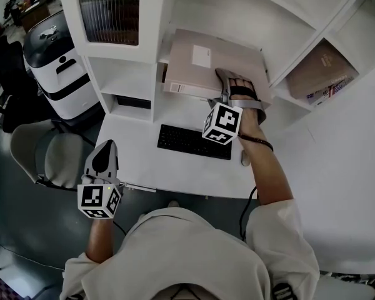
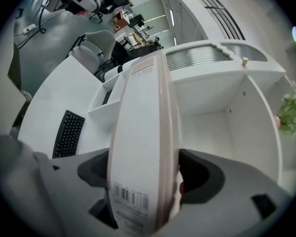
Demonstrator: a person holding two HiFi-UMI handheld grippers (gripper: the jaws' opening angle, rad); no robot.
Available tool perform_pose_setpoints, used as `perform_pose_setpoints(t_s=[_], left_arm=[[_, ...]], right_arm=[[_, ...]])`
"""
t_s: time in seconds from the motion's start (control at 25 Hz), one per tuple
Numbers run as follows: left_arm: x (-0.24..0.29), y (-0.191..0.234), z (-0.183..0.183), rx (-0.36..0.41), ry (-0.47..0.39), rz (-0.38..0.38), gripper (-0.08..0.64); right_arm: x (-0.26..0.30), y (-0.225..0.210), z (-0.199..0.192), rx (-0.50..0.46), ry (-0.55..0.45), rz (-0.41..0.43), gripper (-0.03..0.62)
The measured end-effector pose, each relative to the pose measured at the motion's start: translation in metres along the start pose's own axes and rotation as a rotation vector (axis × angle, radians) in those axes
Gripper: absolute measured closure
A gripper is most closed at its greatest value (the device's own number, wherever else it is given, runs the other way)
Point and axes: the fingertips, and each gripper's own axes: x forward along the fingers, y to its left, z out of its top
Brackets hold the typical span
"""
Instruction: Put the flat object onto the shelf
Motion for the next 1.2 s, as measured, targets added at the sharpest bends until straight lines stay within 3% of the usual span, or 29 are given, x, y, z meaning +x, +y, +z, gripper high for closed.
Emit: perform_pose_setpoints(t_s=[1.2], left_arm=[[0.010, 0.007, -0.003, -0.005, 0.009, 0.066, 0.568]], right_arm=[[0.062, -0.031, -0.008, 0.082, -0.037, 0.137, 0.167]])
